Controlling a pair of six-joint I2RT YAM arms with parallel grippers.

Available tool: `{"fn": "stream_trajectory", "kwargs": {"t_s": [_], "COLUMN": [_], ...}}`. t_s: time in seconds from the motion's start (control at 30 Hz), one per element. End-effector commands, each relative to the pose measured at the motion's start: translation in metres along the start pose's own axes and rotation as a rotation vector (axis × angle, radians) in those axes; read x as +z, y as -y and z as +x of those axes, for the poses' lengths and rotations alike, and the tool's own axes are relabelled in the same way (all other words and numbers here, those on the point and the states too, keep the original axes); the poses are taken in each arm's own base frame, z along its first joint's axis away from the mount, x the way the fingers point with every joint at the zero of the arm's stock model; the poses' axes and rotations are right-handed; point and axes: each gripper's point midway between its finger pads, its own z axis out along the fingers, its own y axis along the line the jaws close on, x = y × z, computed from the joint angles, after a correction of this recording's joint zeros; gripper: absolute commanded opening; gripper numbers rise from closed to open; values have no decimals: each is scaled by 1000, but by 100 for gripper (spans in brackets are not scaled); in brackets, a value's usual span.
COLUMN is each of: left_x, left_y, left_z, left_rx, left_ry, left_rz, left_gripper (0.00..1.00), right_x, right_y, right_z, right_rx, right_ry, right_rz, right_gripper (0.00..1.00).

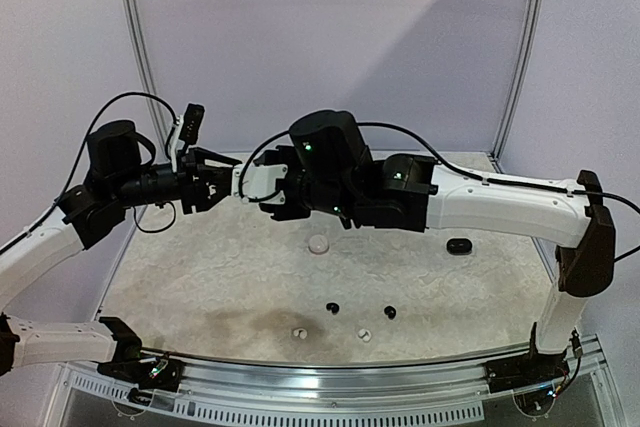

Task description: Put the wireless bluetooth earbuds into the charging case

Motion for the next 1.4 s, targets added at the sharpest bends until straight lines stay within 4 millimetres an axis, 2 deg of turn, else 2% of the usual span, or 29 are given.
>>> {"fn": "stream_trajectory", "kwargs": {"t_s": [0.0, 0.07, 0.17, 0.23, 0.27, 0.4, 0.47, 0.53, 0.67, 0.77, 0.93, 1.03, 1.13, 1.27, 1.37], "left_x": [2, 2, 2, 1, 0, -3, -5, -7, -10, -9, -9, -9, -9, -9, -9], "left_y": [12, 17, 23, 26, 27, 31, 35, 41, 51, 53, 53, 53, 54, 54, 54], "left_z": [13, 16, 17, 16, 15, 13, 13, 13, 14, 17, 18, 19, 19, 21, 21], "left_rx": [-38, -28, -20, -11, -5, 27, 60, 104, 198, 230, 243, 242, 241, 240, 242], "left_ry": [-51, -64, -76, -78, -77, -75, -72, -71, -69, -83, -85, -87, -87, -92, -89], "left_rz": [36, 52, 78, 89, 92, 105, 123, 152, 211, 233, 238, 240, 244, 246, 248], "left_gripper": [36, 24, 0, 0, 0, 0, 0, 0, 0, 0, 0, 0, 0, 0, 0], "right_x": [-5, -7, -9, -11, -11, -17, -24, -33, -54, -60, -53, -47, -42, -38, -37], "right_y": [-1, -2, -1, 0, 0, -3, -9, -16, -27, -32, -43, -50, -51, -49, -48], "right_z": [-9, -12, -13, -13, -13, -12, -10, -5, -13, -19, -20, -20, -21, -24, -24], "right_rx": [0, 2, 21, 34, 42, 118, 241, 408, 603, 699, 739, 747, 763, 775, 774], "right_ry": [-29, -30, -29, -26, -25, 0, 37, 67, 146, 180, 164, 142, 140, 161, 163], "right_rz": [39, 48, 60, 63, 62, 4, -123, -263, -480, -577, -635, -666, -676, -670, -664], "right_gripper": [23, 23, 23, 26, 33, 81, 97, 99, 99, 92, 70, 63, 52, 43, 29]}}
